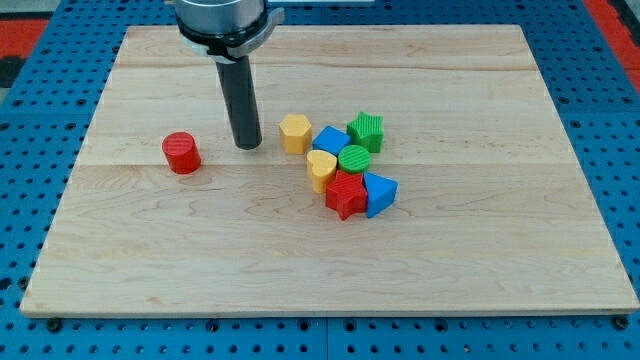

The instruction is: Slide the yellow hexagon to the right side of the green star

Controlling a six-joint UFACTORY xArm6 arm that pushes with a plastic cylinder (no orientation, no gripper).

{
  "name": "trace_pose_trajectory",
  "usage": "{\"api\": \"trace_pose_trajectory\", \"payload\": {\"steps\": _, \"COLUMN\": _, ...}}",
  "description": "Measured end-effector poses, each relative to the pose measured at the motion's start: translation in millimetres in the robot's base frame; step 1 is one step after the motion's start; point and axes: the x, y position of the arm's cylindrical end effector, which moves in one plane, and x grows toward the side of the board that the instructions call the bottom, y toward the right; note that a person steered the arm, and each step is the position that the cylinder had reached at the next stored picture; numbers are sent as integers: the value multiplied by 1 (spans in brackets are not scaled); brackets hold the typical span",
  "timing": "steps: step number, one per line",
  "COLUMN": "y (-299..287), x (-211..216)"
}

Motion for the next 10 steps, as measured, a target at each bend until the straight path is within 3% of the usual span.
{"api": "trace_pose_trajectory", "payload": {"steps": 2, "y": 43, "x": 7}}
{"api": "trace_pose_trajectory", "payload": {"steps": 4, "y": 43, "x": 5}}
{"api": "trace_pose_trajectory", "payload": {"steps": 6, "y": 68, "x": -61}}
{"api": "trace_pose_trajectory", "payload": {"steps": 8, "y": 149, "x": -92}}
{"api": "trace_pose_trajectory", "payload": {"steps": 10, "y": 62, "x": -102}}
